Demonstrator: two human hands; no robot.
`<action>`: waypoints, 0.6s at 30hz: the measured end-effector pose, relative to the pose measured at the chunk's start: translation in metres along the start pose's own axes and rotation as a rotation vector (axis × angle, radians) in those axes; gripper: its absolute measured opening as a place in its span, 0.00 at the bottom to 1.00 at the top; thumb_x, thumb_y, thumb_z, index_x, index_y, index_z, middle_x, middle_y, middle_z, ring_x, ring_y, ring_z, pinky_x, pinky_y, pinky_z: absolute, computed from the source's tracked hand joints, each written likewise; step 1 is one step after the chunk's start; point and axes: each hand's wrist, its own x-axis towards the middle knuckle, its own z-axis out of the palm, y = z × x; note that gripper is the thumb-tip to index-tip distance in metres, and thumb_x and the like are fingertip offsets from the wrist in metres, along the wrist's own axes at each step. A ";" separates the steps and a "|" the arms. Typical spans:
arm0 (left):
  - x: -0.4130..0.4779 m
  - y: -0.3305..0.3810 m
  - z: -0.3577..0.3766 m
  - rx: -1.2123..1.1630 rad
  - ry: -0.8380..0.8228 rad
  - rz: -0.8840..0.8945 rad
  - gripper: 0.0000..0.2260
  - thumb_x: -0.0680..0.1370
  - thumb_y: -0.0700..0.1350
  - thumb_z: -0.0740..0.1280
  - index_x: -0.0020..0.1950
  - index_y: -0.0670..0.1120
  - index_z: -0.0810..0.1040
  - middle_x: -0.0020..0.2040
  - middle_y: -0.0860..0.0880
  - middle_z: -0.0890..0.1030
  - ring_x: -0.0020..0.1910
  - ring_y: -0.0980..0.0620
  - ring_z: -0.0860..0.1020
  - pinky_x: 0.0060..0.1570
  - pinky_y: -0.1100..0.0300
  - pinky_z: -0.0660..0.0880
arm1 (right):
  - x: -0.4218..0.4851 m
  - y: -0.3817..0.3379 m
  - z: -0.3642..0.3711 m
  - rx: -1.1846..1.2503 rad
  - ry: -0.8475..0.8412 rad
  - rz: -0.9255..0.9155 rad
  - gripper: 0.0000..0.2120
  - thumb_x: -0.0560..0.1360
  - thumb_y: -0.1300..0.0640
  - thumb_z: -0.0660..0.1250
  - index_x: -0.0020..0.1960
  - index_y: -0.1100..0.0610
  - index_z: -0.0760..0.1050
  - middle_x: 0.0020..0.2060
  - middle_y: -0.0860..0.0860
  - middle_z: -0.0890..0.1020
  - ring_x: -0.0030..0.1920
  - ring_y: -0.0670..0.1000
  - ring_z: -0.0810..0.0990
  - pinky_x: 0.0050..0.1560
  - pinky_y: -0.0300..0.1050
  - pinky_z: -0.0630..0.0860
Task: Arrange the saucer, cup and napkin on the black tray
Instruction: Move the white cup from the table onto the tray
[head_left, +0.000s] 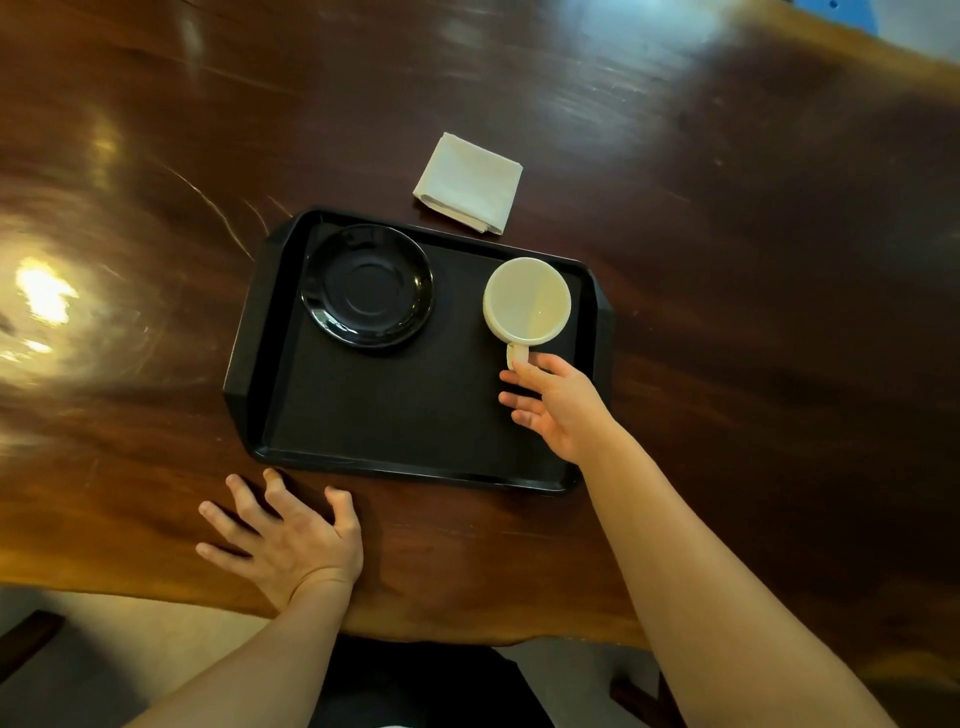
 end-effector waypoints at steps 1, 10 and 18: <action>0.000 0.000 0.000 -0.002 0.000 0.001 0.32 0.75 0.60 0.58 0.75 0.43 0.63 0.80 0.38 0.58 0.81 0.33 0.49 0.77 0.31 0.43 | -0.002 -0.002 -0.004 -0.048 0.021 -0.010 0.14 0.79 0.58 0.69 0.65 0.56 0.75 0.56 0.56 0.84 0.49 0.55 0.86 0.45 0.46 0.82; 0.001 0.000 -0.003 -0.011 -0.018 0.010 0.32 0.75 0.59 0.59 0.74 0.43 0.64 0.80 0.38 0.58 0.81 0.33 0.49 0.76 0.30 0.44 | -0.003 -0.066 -0.002 -0.658 0.554 -0.553 0.10 0.80 0.61 0.62 0.58 0.56 0.79 0.50 0.49 0.80 0.50 0.48 0.79 0.40 0.36 0.73; 0.002 -0.001 -0.002 0.028 -0.042 -0.004 0.33 0.75 0.60 0.59 0.74 0.43 0.65 0.80 0.38 0.58 0.81 0.33 0.50 0.76 0.31 0.44 | 0.055 -0.114 0.069 -0.935 0.444 -0.713 0.10 0.81 0.56 0.63 0.57 0.57 0.80 0.51 0.52 0.82 0.48 0.50 0.78 0.50 0.44 0.76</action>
